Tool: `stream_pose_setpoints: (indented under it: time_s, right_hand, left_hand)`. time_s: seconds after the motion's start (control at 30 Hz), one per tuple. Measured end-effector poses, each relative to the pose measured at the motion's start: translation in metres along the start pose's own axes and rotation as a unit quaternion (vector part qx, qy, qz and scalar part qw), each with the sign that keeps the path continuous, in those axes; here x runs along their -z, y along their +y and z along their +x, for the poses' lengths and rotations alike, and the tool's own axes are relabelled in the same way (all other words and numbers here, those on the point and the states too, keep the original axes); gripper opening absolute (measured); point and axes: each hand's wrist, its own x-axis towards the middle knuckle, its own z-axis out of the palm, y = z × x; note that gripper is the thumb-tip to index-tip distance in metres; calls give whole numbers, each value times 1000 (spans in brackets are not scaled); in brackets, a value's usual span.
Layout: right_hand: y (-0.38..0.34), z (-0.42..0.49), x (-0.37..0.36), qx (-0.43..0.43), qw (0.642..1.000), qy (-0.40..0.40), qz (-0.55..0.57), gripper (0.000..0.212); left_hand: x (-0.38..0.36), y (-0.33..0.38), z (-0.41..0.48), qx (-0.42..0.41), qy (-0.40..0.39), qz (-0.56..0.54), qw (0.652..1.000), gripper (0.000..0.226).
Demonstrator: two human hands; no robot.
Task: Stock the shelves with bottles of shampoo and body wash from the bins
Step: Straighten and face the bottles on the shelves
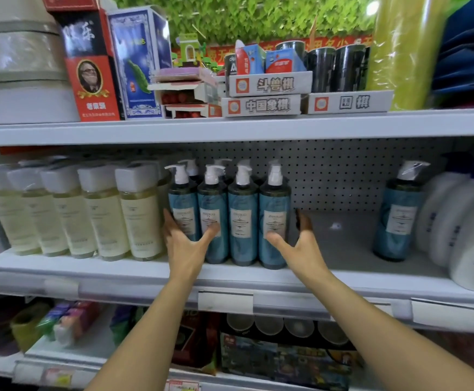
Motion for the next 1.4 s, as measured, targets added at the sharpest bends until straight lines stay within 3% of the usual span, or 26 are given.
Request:
stream_pose_setpoints:
  time_s: [0.23, 0.3, 0.47, 0.57, 0.67, 0.77, 1.03, 1.4]
  right_hand:
    - [6, 3, 75, 7, 978, 198, -61, 76]
    - [9, 2, 90, 19, 967, 242, -80, 73]
    - [26, 9, 140, -35, 937, 328, -115, 74]
    - [41, 21, 166, -89, 955, 279, -42, 89]
    - [46, 26, 176, -119, 970, 214, -9, 75]
    - [46, 32, 176, -126, 971, 202, -32, 69]
    - [45, 29, 135, -121, 988, 98, -19, 67]
    - [30, 9, 61, -47, 998, 7, -28, 73]
  left_hand:
    - [-22, 11, -22, -19, 89, 59, 994, 121]
    - [-39, 24, -39, -62, 123, 45, 989, 111]
    - [-73, 42, -57, -70, 107, 29, 991, 100]
    - [-79, 37, -55, -34, 107, 35, 993, 105]
    - [-79, 31, -55, 15, 94, 44, 994, 116]
    - [-78, 31, -55, 28, 78, 46, 995, 127]
    - [-81, 32, -56, -45, 87, 122, 988, 143]
    - [-82, 30, -57, -57, 90, 129, 986, 144]
